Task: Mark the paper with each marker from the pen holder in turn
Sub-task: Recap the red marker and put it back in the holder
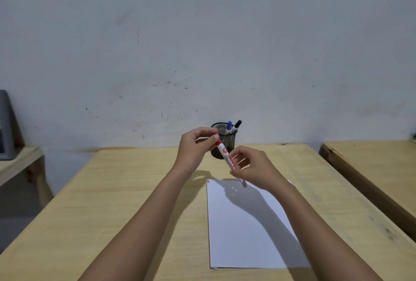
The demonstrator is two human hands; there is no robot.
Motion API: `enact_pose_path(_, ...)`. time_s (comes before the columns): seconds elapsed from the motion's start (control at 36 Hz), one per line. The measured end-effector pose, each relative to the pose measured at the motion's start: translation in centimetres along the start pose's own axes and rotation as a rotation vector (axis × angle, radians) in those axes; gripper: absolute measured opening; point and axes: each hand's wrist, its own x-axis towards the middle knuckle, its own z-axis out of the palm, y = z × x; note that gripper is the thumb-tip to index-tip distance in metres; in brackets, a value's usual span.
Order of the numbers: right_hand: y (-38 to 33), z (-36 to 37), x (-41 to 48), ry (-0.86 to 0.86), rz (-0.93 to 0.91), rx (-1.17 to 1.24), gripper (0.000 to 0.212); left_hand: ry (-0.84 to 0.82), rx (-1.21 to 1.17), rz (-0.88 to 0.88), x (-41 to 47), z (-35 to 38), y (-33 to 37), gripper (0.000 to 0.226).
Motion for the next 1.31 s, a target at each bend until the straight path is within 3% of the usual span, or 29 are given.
enact_pose_path(0.22, 1.8, -0.7, 2.5, -0.03, 0.025, -0.076, 0.022, -0.047, 0.198, -0.009, 2.6, 1.4, -1.2, 0.02)
enact_pose_path(0.39, 3.8, -0.5, 5.3, 0.265, 0.009, 0.146, 0.028, -0.027, 0.581, -0.051, 4.8, 1.0, -4.5, 0.032)
enact_pose_path(0.5, 4.6, -0.5, 7.8, 0.44, -0.012, 0.404, 0.02, -0.044, 0.698, -0.124, 6.2, 1.5, -6.6, 0.035)
enact_pose_path(0.64, 4.2, -0.6, 10.6, 0.557, -0.032, 0.632, 0.019, -0.061, 0.62, -0.179, 7.9, 2.1, -8.1, 0.079)
enact_pose_path(0.81, 5.1, -0.6, 12.8, 0.554, -0.032, 0.452, 0.015, -0.005, 0.511, -0.12, 10.1, 2.3, -10.3, 0.071)
enact_pose_path(0.92, 6.1, -0.7, 13.8, 0.526, 0.014, 0.298, 0.024, 0.004, 0.474, -0.097, 10.5, 2.0, -11.8, 0.072)
enact_pose_path(1.0, 6.1, -0.8, 14.7, 0.429, 0.061, 0.261, 0.006, -0.009, 0.465, -0.089, 10.7, 1.7, -12.2, 0.07)
enact_pose_path(1.31, 6.9, -0.1, 16.4, 0.38, 0.015, 0.088, 0.016, -0.04, 0.497, -0.041, 11.1, 1.4, -12.8, 0.067)
